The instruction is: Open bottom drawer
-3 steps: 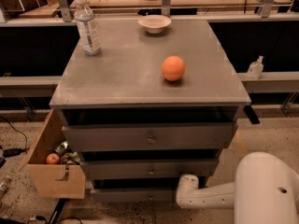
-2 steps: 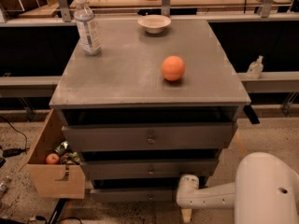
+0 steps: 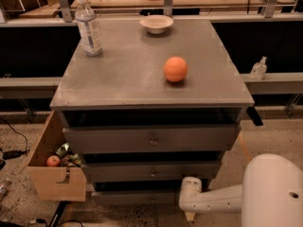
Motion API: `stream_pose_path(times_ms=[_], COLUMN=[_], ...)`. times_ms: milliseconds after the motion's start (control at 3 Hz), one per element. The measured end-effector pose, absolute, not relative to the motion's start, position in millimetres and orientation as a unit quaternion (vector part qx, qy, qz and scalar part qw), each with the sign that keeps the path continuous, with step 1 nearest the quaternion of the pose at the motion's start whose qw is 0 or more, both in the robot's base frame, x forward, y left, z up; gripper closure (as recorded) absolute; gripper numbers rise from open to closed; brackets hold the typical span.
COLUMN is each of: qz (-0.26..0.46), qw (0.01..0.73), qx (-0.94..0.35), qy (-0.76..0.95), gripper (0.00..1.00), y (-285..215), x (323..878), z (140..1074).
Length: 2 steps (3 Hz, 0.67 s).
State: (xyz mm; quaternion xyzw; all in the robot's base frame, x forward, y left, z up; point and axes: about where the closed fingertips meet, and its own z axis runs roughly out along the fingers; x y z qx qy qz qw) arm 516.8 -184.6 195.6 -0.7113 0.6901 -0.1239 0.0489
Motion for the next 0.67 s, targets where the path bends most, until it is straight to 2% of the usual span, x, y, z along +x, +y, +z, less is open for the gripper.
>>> stream_pose_path(times_ms=[667], qz=[-0.164], qw=[0.042], qx=[-0.698], qy=[0.696], gripper=[0.64], y=[-193], x=[503], z=[222])
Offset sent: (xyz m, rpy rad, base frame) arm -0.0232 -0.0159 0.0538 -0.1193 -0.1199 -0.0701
